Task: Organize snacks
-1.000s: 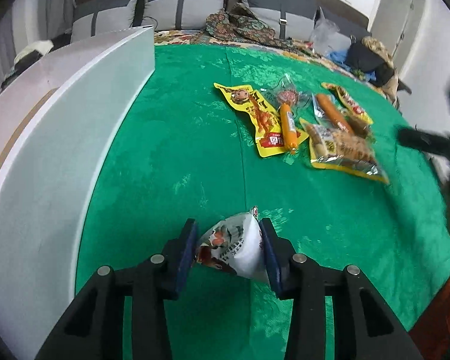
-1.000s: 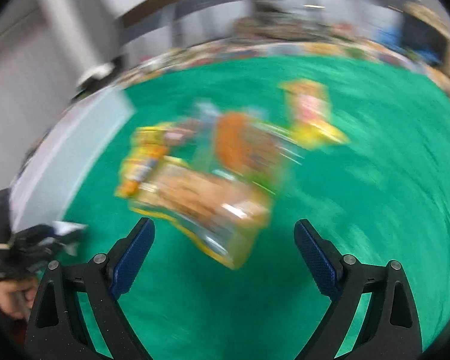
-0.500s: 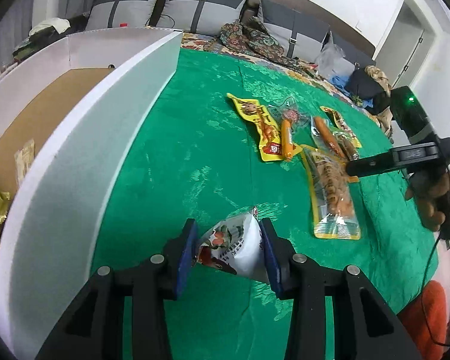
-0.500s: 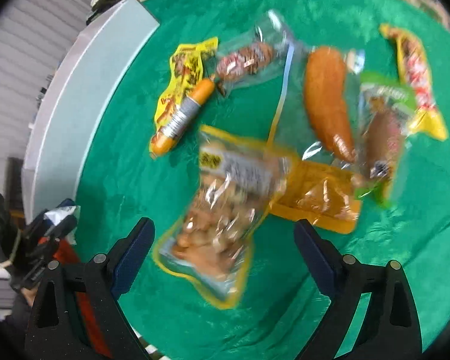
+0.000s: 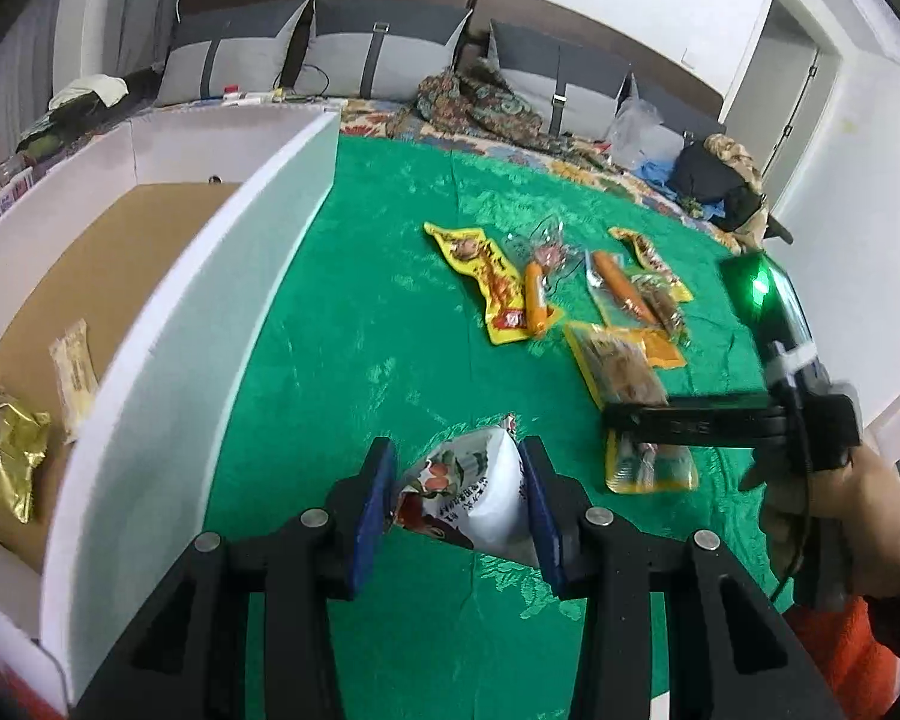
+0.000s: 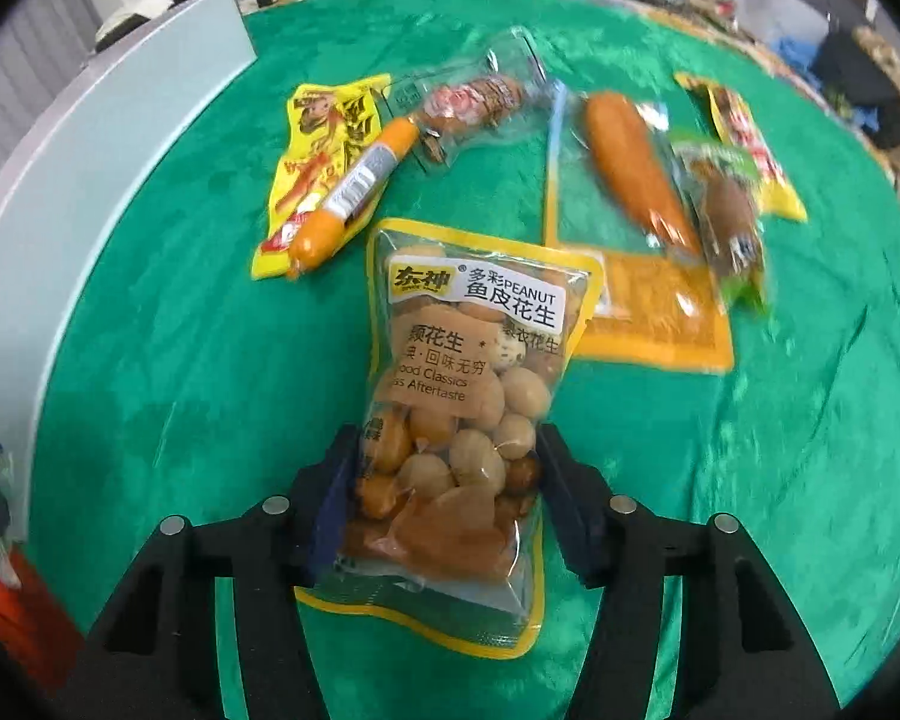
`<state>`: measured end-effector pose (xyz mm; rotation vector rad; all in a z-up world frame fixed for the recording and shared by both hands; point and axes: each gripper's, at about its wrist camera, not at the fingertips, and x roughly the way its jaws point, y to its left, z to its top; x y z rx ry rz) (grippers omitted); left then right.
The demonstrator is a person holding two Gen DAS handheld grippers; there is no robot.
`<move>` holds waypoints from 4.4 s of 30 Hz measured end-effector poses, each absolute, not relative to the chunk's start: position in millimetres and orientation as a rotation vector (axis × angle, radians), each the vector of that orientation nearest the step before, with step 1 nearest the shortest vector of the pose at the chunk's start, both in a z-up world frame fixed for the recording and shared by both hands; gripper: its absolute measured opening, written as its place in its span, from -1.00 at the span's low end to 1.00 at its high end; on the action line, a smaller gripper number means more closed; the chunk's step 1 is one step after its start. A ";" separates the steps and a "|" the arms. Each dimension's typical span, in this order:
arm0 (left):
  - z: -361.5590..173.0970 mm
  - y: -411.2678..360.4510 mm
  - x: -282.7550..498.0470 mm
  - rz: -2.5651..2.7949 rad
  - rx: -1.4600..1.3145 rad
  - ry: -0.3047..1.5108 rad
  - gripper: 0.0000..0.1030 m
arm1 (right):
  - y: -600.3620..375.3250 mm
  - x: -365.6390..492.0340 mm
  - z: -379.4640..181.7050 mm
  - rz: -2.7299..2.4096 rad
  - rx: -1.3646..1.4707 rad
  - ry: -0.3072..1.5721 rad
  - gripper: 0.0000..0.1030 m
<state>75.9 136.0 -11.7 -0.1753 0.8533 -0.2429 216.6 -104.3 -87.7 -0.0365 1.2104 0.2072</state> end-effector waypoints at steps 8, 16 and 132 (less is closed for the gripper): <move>33.3 171.7 73.2 -0.273 -0.320 0.777 -0.20 | -173.6 186.7 -49.1 0.341 0.454 1.149 0.15; 90.0 285.3 82.5 -0.072 -0.311 0.696 -0.19 | -73.1 181.4 63.2 0.655 0.491 0.998 0.16; -36.9 26.8 248.2 -0.241 -0.019 0.948 0.74 | -310.9 152.4 -105.2 -0.219 0.125 0.906 0.79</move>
